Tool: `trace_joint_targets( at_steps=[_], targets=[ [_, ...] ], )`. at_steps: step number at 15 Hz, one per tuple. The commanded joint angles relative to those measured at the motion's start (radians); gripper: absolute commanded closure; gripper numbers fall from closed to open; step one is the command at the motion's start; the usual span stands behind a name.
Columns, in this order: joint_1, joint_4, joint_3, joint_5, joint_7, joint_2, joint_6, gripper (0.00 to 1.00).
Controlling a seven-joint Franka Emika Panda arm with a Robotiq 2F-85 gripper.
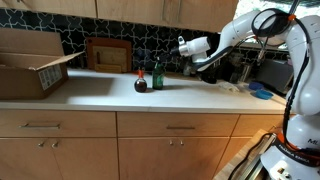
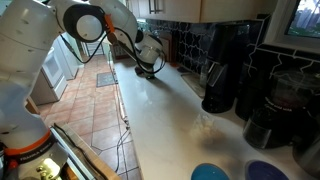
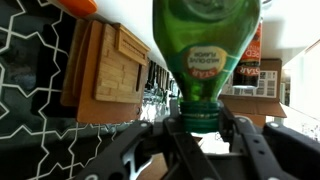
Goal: Move the green bottle forward
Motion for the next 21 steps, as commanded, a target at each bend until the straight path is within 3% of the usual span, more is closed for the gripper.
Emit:
trace_joint_targets(
  at_steps=[1, 4, 5, 11, 16, 19, 20, 21],
  targets=[
    [0.021, 0.088, -0.027, -0.064, 0.077, 0.017, 0.041, 0.27],
    [0.024, 0.107, -0.042, -0.097, 0.123, 0.002, 0.053, 0.04],
    [0.027, 0.108, -0.050, -0.118, 0.148, -0.005, 0.063, 0.01],
    [0.095, 0.038, -0.186, -0.384, 0.521, -0.144, 0.197, 0.00],
    [0.262, 0.047, -0.380, -0.698, 0.885, -0.266, 0.263, 0.00],
    [0.394, 0.067, -0.481, -0.872, 1.109, -0.291, 0.345, 0.00],
    [0.483, 0.076, -0.573, -0.890, 1.155, -0.291, 0.390, 0.00],
    [0.524, 0.086, -0.598, -0.944, 1.229, -0.292, 0.414, 0.00]
  ],
)
